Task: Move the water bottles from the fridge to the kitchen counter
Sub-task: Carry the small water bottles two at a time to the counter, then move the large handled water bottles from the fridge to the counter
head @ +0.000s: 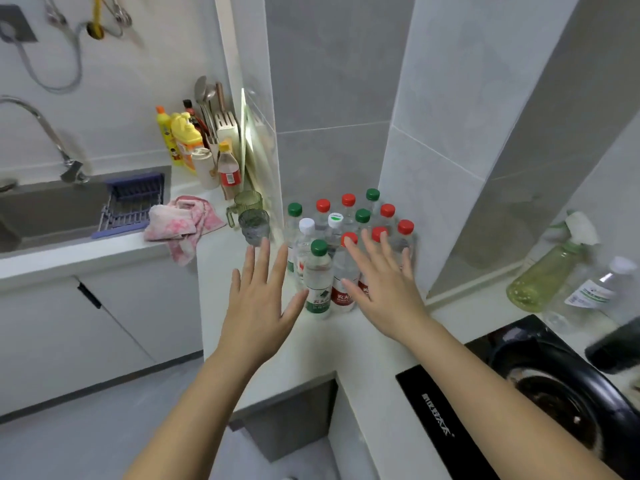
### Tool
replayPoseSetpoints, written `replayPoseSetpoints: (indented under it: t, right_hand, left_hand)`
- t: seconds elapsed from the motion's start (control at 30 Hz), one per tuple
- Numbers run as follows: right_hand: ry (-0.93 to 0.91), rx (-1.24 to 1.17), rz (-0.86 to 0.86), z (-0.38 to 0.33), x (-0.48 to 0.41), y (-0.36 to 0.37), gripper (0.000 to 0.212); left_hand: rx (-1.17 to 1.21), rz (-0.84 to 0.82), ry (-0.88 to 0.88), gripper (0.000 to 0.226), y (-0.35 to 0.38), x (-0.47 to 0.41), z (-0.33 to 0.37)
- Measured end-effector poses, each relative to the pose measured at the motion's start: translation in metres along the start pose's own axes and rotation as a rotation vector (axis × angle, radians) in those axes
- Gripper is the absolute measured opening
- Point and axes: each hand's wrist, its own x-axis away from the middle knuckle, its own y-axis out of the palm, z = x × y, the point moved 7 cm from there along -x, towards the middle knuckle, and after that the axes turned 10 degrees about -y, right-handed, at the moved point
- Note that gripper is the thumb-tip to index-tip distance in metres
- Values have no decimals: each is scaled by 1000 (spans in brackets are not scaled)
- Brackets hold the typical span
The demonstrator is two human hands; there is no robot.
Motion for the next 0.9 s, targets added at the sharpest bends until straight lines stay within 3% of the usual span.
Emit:
replayPoseSetpoints:
  t: [0.17,0.47,0.67,0.9]
  right_hand:
    - [-148,-27,-41,-55,2,10,65]
    - [-458,-102,-131,-189,-12,39,66]
    - [-703,-149,-144,-312,11,44,66]
    - [-938,-167,-152,-479,99,42,67]
  left_hand:
    - [-80,13,-43,74,-30,54,-37]
    - [-220,98,-317,73,-95,147,-122]
    - [-316,169,-504,72,-143,246,-176]
    - [-430,229,-727,73,-204,412,-235]
